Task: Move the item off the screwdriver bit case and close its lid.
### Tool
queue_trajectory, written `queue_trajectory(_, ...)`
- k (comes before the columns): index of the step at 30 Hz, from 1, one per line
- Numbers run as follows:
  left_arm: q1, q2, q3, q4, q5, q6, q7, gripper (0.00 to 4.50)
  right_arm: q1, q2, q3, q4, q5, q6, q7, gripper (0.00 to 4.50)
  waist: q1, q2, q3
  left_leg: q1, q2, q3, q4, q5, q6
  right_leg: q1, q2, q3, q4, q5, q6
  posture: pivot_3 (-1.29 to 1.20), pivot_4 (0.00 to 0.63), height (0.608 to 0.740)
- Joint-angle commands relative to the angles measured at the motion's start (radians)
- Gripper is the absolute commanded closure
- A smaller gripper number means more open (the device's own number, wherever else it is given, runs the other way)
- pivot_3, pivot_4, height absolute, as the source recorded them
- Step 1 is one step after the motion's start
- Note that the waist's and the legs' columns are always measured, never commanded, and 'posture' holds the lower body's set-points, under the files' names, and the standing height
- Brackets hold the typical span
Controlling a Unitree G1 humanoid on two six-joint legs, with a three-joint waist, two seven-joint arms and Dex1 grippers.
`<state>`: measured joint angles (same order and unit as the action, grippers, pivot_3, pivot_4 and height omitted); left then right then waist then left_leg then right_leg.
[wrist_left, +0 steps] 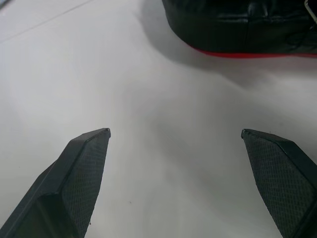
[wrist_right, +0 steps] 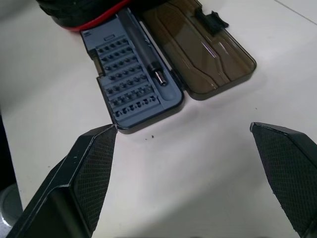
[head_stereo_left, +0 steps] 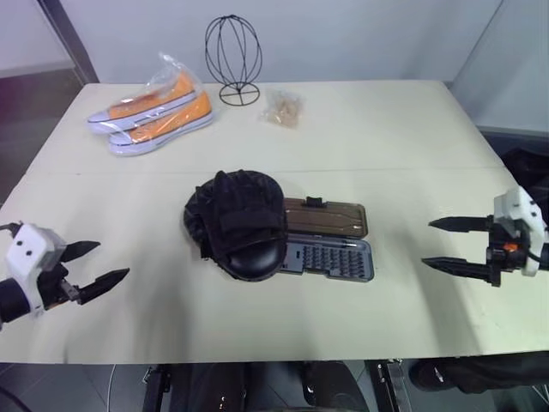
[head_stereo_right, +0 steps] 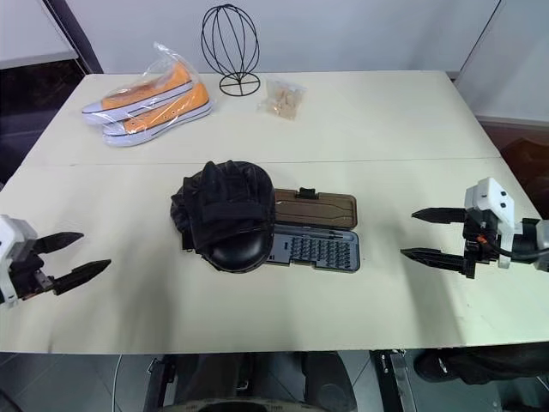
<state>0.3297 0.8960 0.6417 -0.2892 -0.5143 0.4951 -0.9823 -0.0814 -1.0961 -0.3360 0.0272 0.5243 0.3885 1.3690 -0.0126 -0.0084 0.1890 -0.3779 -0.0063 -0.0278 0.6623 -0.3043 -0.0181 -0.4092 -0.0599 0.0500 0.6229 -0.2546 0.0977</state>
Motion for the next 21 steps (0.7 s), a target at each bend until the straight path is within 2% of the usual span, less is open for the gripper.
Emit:
queue_trajectory(1,0.000,-0.005,0.024,-0.016,0.001,-0.017,0.002,0.06,-0.013,-0.002,-0.015,0.005,0.001,-0.015,0.006,0.00,0.000,0.000,0.000,0.000,0.000,0.000,0.000,0.000,0.000,0.000,0.000,0.000,0.000,0.000,0.000,0.00,0.150,0.740)
queue_trajectory(9,-0.070,-0.032,0.007,-0.017,-0.025,0.026,0.068,0.06,0.021,0.007,-0.015,-0.028,-0.034,-0.037,-0.033,0.00,0.001,0.000,0.000,0.000,0.000,0.000,0.000,0.000,0.000,0.000,0.000,0.000,0.000,0.000,0.000,0.00,0.150,0.740)
queue_trajectory(12,-0.091,-0.027,-0.011,-0.035,-0.037,0.050,0.074,0.06,-0.003,0.007,-0.016,-0.039,0.000,0.033,-0.057,0.00,0.000,0.000,0.000,0.000,-0.001,0.000,0.000,0.000,0.000,0.000,0.000,0.000,0.000,0.000,0.000,0.00,0.150,0.740)
queue_trajectory(16,-0.135,0.005,-0.028,-0.136,-0.128,0.131,0.055,0.06,-0.117,-0.003,0.026,-0.125,0.053,0.103,-0.056,0.00,-0.005,0.000,0.000,0.001,-0.001,0.000,0.001,0.000,0.000,0.000,0.000,0.000,0.002,0.000,0.000,0.00,0.150,0.740)
queue_trajectory(21,-0.199,0.078,-0.007,-0.297,-0.395,0.317,0.023,0.06,-0.396,0.060,0.196,-0.253,0.087,0.181,-0.079,0.00,-0.008,0.000,0.000,0.001,-0.001,0.000,0.001,0.000,0.000,-0.001,0.000,0.000,0.005,0.000,0.001,0.00,0.150,0.740)
